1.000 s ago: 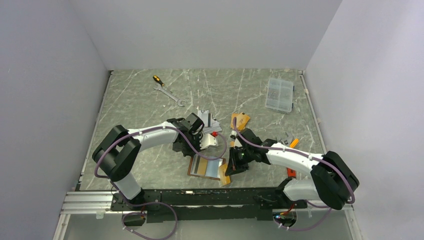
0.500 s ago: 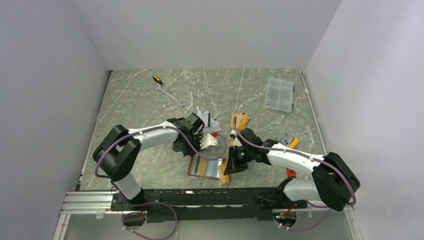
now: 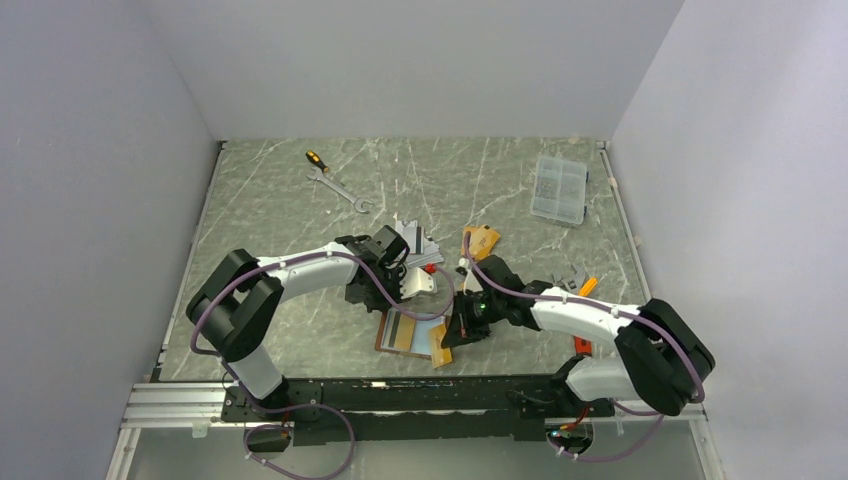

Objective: Put the credit cards into the card holder
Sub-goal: Turn over the card slot in the card holder.

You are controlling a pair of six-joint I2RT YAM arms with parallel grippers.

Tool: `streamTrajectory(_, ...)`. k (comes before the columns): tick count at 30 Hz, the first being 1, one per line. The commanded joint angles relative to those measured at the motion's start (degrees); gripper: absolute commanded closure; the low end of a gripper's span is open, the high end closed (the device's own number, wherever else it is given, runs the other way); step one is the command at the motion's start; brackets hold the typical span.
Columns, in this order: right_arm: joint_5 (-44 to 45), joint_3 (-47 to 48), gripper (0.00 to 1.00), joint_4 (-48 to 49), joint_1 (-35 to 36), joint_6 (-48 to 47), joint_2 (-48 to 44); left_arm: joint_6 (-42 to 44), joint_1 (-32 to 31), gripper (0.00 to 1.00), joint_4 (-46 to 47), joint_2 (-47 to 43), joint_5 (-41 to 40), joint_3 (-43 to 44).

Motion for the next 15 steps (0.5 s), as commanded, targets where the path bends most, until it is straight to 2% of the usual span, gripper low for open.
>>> streamTrajectory(1,1.13,1.28,1.00,-2.82,-0.76,-1.28,-1.00,0.98,-0.92,0.96,-1.71,3.02,0.30,-1.45)
streamTrajectory(8,1.27,-2.41,1.00,-7.40,-3.01,-2.00,-7.56,1.08,-0.97,0.98,-2.13,3.50,0.59,-0.62)
streamTrajectory(15,0.28,-2.10,1.00,-5.72,-3.07,-2.24,-5.54,1.13,-1.06,0.98,-2.75,3.64,0.63,0.04)
